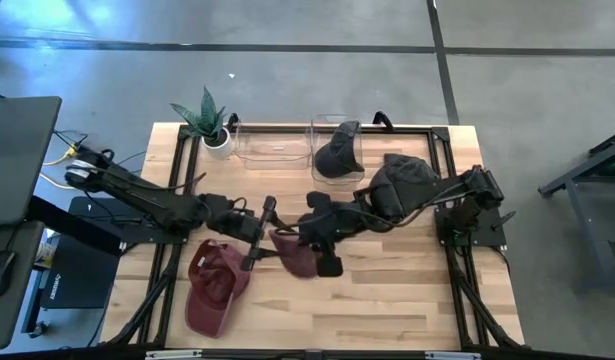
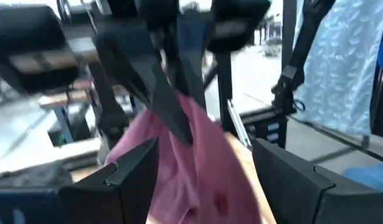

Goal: Pick & Place hat
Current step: Put the right red cap into the left transparent bin

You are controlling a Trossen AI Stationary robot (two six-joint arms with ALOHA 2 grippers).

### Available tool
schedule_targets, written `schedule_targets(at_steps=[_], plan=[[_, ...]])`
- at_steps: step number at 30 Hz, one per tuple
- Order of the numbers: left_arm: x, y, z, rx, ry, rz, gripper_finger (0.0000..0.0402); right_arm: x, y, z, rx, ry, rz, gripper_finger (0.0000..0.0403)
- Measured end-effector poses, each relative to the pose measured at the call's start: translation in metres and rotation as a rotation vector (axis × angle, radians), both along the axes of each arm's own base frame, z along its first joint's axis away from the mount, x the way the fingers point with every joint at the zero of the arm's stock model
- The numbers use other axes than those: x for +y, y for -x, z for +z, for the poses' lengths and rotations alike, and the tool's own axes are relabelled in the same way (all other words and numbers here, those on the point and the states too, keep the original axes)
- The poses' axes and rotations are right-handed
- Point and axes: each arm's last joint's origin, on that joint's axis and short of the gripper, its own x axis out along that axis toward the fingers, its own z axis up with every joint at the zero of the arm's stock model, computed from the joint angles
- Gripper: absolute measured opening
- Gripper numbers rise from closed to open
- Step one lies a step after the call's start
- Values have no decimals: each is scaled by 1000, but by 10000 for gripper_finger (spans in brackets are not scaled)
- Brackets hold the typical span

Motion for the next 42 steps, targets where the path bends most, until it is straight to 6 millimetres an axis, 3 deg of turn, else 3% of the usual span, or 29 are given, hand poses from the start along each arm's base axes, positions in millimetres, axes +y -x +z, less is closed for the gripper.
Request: schedule_targets(at_steps=[6,9,12,16,18,20,28,34,42], plan=[[-7,-17,2,74,53,-62,247,-3,-1,0,-1,-17,14,21],[-9,-24,2,115,30,-49,227,-3,-2,1,-4,-29,23,23],[-10,-28,4,115,-12,-57,180,-3,-2,1,-4,-36,31,23],[-11,-29,3,103,-65,-66,86,-1,-1,1,7,-70,68,31],[-11,-29,3,105,-80,-91,32,0,-2,1,3,-89,100,47],[-12,-28,2,112,-84,-113,11,1,-1,3,-2,-100,138,73],[-13,-27,-2,156,-93,-136,4,2,27,17,40,-16,163,184],[-15,-23,0,144,-125,-155,2,12,42,12,112,140,99,224],[-17,-19,5,118,-136,-244,1,14,35,-43,82,194,138,223]])
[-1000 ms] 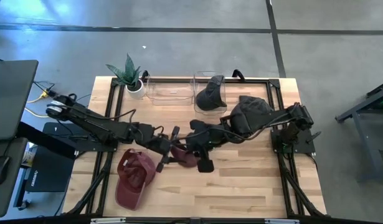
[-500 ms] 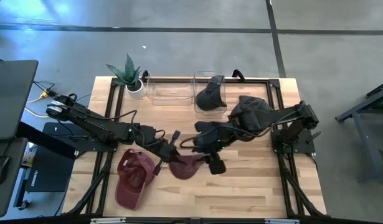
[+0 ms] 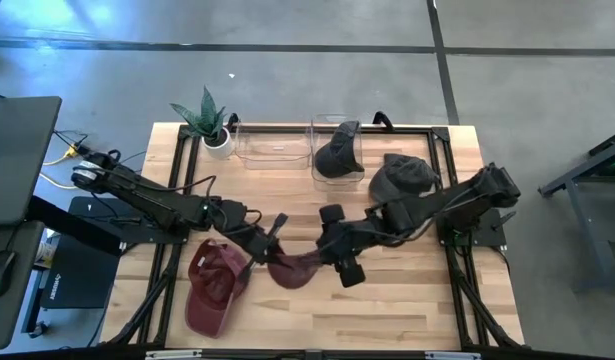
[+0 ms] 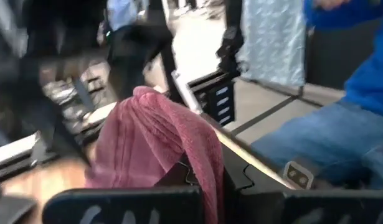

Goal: Pick & Place hat
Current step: Put the right red cap into the left transparent bin

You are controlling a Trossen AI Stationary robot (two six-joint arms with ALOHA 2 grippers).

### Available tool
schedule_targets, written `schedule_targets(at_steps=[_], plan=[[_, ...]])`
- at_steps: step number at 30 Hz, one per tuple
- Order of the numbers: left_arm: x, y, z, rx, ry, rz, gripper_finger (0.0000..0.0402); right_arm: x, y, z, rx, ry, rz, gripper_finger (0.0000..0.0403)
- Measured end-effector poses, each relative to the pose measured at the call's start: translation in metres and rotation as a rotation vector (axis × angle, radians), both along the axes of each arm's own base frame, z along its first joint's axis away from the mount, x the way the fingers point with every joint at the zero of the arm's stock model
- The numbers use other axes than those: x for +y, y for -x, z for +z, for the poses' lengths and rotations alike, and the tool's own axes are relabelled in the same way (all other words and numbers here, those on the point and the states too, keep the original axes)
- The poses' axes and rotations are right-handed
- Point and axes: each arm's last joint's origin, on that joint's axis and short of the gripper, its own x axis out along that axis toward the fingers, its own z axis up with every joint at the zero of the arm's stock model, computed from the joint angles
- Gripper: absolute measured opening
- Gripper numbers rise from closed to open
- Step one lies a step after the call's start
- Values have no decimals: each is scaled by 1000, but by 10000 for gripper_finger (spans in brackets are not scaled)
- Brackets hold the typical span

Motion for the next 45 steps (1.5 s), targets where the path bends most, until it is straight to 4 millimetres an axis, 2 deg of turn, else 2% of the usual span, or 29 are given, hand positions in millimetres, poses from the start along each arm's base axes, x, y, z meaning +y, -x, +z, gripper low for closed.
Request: schedule_targets(at_steps=[5,10,13,19,25,28,34,36,40,45], plan=[[-1,0,-1,13,-2,-17,0,-8,-10,-21,-118,-262,190,221],[1,5,3,2,-12,-41,0,-10,-9,-38,-34,-564,340,219],[1,12,7,14,-9,-103,0,-5,-5,-40,21,-659,392,213],[2,22,16,-4,7,-192,0,11,-2,-25,-102,-657,480,159],[2,22,16,-4,10,-196,0,10,-4,-27,-151,-554,367,65],[2,22,16,-3,10,-194,0,10,-5,-27,-171,-520,376,14],[2,22,13,51,30,-188,10,9,-3,-30,-152,-505,379,15],[1,19,6,125,61,-178,23,8,-2,-38,-134,-505,372,6],[-3,6,-18,284,97,-134,50,3,0,-71,-121,-599,332,11],[-5,-12,-46,366,97,-108,80,-18,9,-116,-133,-745,226,4]])
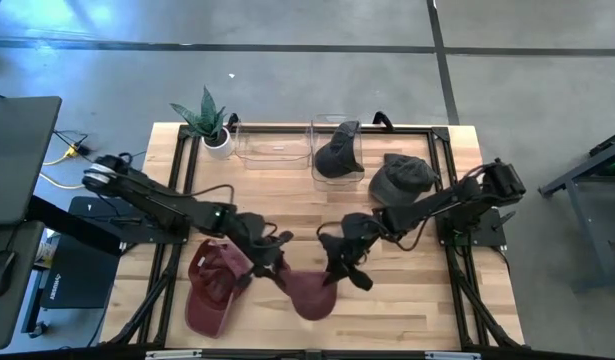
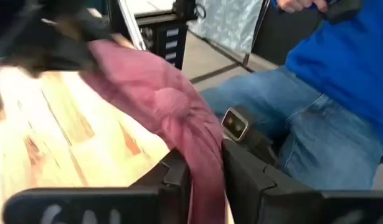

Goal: Pick & Place hat
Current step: Put the right red cap into the left transparent bin

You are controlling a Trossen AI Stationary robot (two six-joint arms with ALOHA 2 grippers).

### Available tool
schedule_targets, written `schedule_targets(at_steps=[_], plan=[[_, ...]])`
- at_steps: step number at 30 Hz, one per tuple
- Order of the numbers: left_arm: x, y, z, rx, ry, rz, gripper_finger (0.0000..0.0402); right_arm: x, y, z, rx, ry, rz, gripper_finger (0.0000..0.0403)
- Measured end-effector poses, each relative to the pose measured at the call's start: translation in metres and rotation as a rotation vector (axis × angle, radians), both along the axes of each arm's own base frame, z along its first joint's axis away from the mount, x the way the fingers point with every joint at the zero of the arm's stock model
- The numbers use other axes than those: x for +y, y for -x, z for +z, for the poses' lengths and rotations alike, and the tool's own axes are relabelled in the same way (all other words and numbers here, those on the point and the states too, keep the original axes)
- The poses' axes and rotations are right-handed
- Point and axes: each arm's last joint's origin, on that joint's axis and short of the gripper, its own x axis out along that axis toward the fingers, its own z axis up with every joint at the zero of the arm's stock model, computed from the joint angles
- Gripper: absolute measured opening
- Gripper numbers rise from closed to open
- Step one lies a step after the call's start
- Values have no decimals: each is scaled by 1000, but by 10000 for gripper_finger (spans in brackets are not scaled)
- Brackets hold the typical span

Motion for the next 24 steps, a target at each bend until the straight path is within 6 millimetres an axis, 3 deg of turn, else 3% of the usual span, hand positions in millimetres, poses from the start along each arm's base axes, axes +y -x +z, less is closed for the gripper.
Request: schedule_targets(at_steps=[7,10,14,20,24], plan=[[24,-22,-29,99,52,1,119,-21,22,-45,123,-92,-93,32],[31,-26,-36,116,74,-41,119,-25,28,-52,96,-107,-139,54],[34,-30,-39,78,57,-74,89,-26,30,-50,26,-157,-157,102],[32,-32,-31,-37,56,-116,9,-25,28,-37,-116,-198,-121,191],[32,-34,-28,-72,64,-116,18,-24,23,-29,-172,-174,-102,232]])
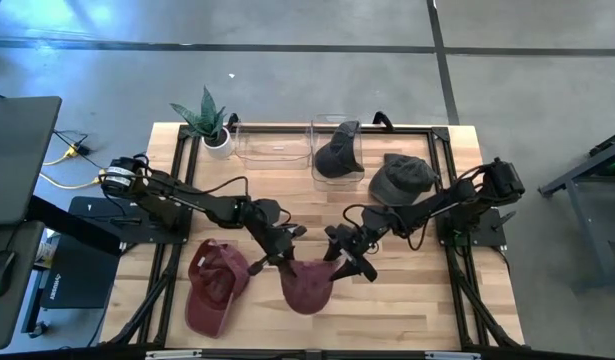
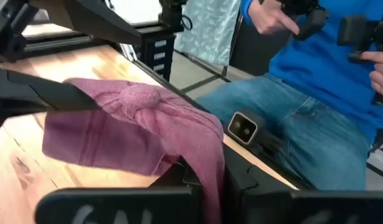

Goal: Pick & Place hat
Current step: Put the right red cap into the left transparent bin

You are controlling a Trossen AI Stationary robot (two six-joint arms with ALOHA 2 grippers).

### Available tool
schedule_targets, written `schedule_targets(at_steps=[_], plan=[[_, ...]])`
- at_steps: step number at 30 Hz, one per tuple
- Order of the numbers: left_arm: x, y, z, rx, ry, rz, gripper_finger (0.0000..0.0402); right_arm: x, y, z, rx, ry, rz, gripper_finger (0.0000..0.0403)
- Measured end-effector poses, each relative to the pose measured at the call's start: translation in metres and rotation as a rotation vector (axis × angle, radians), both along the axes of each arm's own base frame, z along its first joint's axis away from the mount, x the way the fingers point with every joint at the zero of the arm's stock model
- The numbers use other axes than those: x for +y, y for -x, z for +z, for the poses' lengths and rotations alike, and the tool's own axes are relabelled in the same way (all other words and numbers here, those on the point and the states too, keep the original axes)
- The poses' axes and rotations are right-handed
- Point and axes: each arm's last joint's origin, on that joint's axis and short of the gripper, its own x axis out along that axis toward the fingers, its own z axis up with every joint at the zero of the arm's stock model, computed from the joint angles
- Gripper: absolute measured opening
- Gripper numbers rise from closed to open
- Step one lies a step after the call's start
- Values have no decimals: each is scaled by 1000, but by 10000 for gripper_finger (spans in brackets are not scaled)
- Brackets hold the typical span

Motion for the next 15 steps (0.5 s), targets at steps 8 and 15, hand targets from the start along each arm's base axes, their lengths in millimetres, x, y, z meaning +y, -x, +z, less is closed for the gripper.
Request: schedule_targets(at_steps=[8,15], plan=[[1,-1,1,-18,-11,42,4,1,-13,18,-119,93,6,240],[2,-1,-1,18,-8,79,3,-4,-22,17,-116,95,-14,239]])
